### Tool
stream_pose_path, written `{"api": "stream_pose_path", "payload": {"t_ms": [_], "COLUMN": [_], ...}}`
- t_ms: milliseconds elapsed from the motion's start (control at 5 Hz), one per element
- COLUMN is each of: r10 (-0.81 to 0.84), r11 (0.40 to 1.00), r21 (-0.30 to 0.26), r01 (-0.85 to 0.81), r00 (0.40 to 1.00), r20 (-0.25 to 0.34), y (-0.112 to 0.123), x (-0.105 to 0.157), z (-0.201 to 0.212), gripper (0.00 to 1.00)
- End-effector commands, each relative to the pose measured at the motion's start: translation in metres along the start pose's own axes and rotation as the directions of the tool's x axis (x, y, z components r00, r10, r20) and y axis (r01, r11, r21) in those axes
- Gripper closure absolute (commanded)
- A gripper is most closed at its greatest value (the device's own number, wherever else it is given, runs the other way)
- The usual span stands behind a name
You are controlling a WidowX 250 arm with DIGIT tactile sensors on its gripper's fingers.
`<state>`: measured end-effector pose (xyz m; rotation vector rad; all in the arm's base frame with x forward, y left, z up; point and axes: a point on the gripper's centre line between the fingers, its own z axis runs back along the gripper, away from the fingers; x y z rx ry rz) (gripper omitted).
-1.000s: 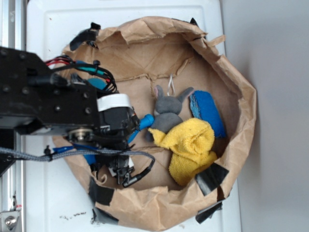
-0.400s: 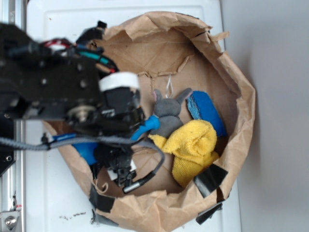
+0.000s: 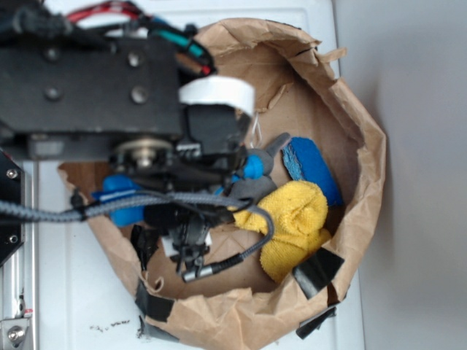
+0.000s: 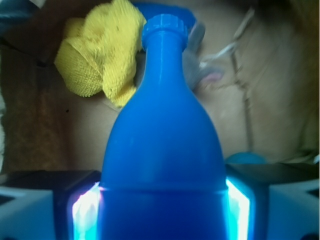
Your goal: Grab the blue bottle.
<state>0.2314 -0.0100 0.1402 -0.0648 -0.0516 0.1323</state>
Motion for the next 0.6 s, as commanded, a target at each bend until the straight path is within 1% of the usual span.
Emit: {"api": "stream_pose_path", "payload": {"t_ms": [0,200,400], "r10": [-0.081,-0.068,-0.063], "r11": [0.997,0.997,0.997], "r21": [0.031,-0.034,-0.034], "r01": [0.077,0.074,0.069], "r00": [0.984,0.985,0.985], "r20": [0.160,0.157,0.163], "y": [0.0167,0.0201,0.0181], "x": [0.0088,0.0077,0.0075], "z": [0.0452,0.0440,0.0441], "gripper": [1.00,1.00,1.00]}}
